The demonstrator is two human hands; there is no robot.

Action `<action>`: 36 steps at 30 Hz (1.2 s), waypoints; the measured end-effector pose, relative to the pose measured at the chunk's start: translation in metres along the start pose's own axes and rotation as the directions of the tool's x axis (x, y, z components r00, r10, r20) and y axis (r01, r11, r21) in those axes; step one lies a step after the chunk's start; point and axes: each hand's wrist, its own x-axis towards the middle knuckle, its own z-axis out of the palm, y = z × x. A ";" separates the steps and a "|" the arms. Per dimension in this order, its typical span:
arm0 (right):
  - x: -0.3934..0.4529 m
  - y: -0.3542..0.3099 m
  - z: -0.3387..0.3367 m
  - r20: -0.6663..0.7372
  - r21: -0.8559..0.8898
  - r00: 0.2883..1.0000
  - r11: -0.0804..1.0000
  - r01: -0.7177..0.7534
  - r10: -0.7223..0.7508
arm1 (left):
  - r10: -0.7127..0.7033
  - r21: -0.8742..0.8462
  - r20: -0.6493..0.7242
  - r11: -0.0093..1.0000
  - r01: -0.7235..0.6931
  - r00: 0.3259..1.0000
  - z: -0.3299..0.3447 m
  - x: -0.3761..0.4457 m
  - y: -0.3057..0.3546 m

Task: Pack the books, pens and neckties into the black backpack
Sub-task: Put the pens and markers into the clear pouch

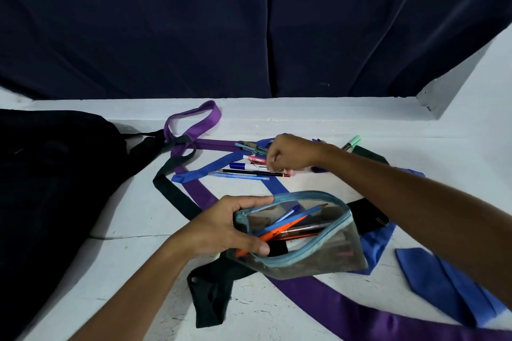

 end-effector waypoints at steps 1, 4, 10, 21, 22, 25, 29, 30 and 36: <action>0.008 -0.001 0.005 0.007 -0.029 1.000 0.999 0.015 -0.015 | 0.001 -0.002 0.001 1.000 -0.001 1.000 0.001 0.000 0.000; 0.029 -0.008 0.021 0.070 -0.185 0.997 0.982 0.036 -0.024 | 0.004 0.002 0.001 1.000 -0.004 1.000 0.001 0.000 -0.001; 0.043 -0.019 0.032 0.059 -0.485 0.997 0.871 0.078 -0.056 | 0.020 -0.069 0.013 0.997 -0.019 1.000 0.003 -0.002 -0.004; -0.044 -0.016 -0.044 -0.227 0.053 0.974 0.998 0.028 -0.015 | 0.016 -0.107 0.003 0.994 -0.015 1.000 0.003 -0.002 -0.007; -0.060 -0.017 -0.054 -0.278 0.143 0.960 0.989 0.046 -0.004 | 0.022 -0.095 0.004 0.995 -0.021 1.000 0.004 -0.002 -0.007; -0.105 -0.016 -0.069 -0.355 0.361 0.933 0.930 0.070 0.067 | 0.033 -0.101 0.007 0.994 -0.032 0.999 0.004 -0.002 -0.006; -0.141 -0.009 -0.055 -0.296 0.470 0.950 0.881 0.058 0.096 | 0.045 -0.129 0.024 0.991 -0.042 0.999 0.005 -0.002 -0.002; -0.144 -0.007 -0.048 -0.285 0.463 0.954 0.885 0.053 0.092 | 0.043 -0.124 0.022 0.991 -0.040 0.999 0.004 -0.001 -0.002; -0.129 -0.007 0.005 -0.196 0.196 0.980 0.980 0.017 0.022 | 0.053 -0.078 0.016 0.996 -0.052 0.998 0.002 0.002 0.000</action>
